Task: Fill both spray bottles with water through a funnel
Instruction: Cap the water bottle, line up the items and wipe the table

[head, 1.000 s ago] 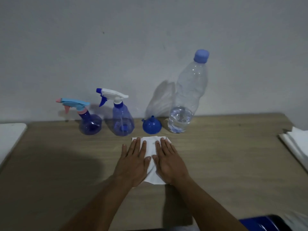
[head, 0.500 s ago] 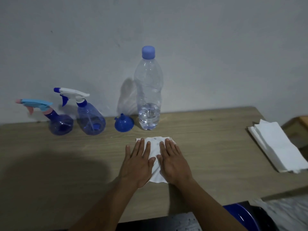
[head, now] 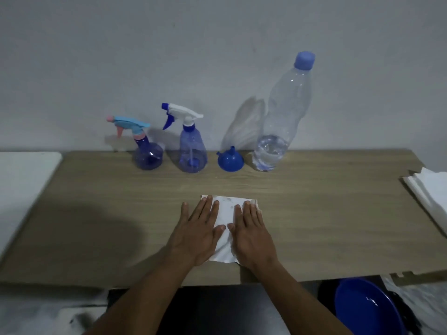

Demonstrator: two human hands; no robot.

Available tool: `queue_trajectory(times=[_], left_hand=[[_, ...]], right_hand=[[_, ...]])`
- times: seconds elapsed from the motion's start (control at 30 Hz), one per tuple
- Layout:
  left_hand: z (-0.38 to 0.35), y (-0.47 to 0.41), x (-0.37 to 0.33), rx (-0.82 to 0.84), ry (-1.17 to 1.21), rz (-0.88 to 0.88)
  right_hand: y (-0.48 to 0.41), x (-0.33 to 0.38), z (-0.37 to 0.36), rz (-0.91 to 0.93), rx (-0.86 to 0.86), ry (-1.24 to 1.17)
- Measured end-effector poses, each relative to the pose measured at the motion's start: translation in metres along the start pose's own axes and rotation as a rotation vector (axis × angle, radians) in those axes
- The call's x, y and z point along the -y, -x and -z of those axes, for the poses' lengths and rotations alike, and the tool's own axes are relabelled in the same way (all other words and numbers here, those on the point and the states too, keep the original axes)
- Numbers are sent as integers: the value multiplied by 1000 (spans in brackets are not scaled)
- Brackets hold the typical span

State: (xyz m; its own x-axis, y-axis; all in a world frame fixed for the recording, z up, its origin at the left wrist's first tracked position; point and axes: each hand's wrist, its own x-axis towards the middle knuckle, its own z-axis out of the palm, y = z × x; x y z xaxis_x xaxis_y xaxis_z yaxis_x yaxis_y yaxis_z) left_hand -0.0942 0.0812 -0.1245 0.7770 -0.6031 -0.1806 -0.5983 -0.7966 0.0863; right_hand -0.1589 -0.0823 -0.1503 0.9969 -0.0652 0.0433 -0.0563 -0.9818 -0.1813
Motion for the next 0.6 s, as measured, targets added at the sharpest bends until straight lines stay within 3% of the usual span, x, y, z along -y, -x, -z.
queue_trajectory(times=[0.37,0.6], left_hand=[[-4,57,185,-42,-66,136],[-14,107,212,-44,5,269]], right_hand=[[-76,176,-39,127,70,3],[-65,223,-38,255,142,-25]])
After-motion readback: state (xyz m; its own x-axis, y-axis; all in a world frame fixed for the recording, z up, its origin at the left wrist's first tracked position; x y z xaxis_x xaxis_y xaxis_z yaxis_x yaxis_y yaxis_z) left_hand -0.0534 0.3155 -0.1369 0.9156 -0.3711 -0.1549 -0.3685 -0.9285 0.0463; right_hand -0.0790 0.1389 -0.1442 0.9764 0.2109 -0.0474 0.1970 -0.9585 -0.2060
